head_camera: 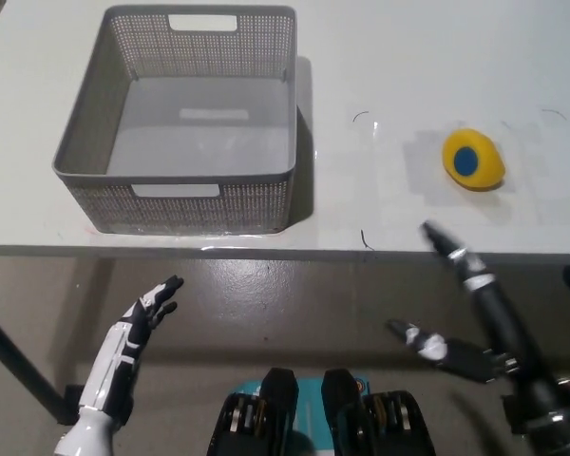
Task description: Use the right hand to pick up a yellow duck toy and place it into a container on the left hand side
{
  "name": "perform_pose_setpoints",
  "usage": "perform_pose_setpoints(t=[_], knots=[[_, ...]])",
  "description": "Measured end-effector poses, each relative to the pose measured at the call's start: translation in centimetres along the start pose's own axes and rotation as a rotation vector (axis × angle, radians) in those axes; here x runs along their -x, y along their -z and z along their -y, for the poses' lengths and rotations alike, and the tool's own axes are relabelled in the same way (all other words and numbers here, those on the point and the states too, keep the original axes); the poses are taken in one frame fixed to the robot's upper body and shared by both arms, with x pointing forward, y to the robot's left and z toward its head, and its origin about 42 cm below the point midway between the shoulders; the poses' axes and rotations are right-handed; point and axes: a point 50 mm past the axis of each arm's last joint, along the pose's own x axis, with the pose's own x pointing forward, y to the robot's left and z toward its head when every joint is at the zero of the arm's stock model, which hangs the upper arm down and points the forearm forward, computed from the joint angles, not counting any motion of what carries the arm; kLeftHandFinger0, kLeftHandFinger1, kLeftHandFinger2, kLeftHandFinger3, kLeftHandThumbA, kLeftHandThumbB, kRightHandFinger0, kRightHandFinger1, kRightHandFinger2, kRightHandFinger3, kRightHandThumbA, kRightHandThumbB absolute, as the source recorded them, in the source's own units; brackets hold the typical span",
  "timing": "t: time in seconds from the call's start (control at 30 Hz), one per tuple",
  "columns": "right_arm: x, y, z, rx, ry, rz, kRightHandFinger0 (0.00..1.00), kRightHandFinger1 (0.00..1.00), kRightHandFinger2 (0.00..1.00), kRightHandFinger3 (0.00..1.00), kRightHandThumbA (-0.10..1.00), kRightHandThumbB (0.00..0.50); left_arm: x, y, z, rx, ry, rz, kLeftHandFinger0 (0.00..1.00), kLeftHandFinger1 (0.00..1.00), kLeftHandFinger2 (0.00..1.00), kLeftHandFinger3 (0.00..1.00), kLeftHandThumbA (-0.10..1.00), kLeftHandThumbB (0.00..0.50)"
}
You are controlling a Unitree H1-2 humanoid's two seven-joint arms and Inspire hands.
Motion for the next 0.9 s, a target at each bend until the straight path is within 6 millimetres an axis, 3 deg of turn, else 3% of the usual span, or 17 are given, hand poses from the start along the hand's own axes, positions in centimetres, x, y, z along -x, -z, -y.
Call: perform_pose_setpoints(t=[0.2,0.27,0.4,0.6,0.67,0.73,0.9], knots=[[-0.9,-2.7,4.6,0.167,0.131,0.053,1.00,1.00,1.00,1.00,0.94,0.280,0.0,-0.2,0.2,-0.011,0.065,0.012,1.00,1.00,1.00,1.00,1.00,0.247],[-1.7,-3.4,6.1,0.202,0.167,0.064,1.00,1.00,1.00,1.00,0.87,0.300,-0.2,-0.3,0.4,-0.011,0.085,0.021,1.00,1.00,1.00,1.00,1.00,0.262],[-4.0,-4.7,8.7,0.258,0.231,0.079,1.00,1.00,1.00,1.00,0.92,0.311,-0.7,-0.8,0.9,-0.013,0.125,0.040,1.00,1.00,1.00,1.00,1.00,0.291],[-9.3,-4.3,13.7,0.358,0.281,0.015,1.00,1.00,1.00,1.00,0.87,0.376,-0.8,-1.2,1.3,-0.013,0.159,0.054,1.00,1.00,1.00,1.00,1.00,0.298],[-11.3,-3.6,15.5,0.373,0.290,-0.030,1.00,1.00,1.00,1.00,0.86,0.355,-0.8,-1.2,1.4,-0.014,0.160,0.055,1.00,1.00,1.00,1.00,1.00,0.304],[-13.5,-3.6,17.1,0.394,0.292,-0.059,1.00,1.00,1.00,1.00,0.90,0.350,-0.6,-1.1,1.4,-0.013,0.159,0.051,1.00,1.00,1.00,1.00,1.00,0.309],[-18.5,-2.9,19.2,0.482,0.201,-0.171,1.00,1.00,1.00,1.00,0.98,0.410,0.1,-0.8,1.4,-0.010,0.156,0.032,1.00,1.00,1.00,1.00,1.00,0.298]])
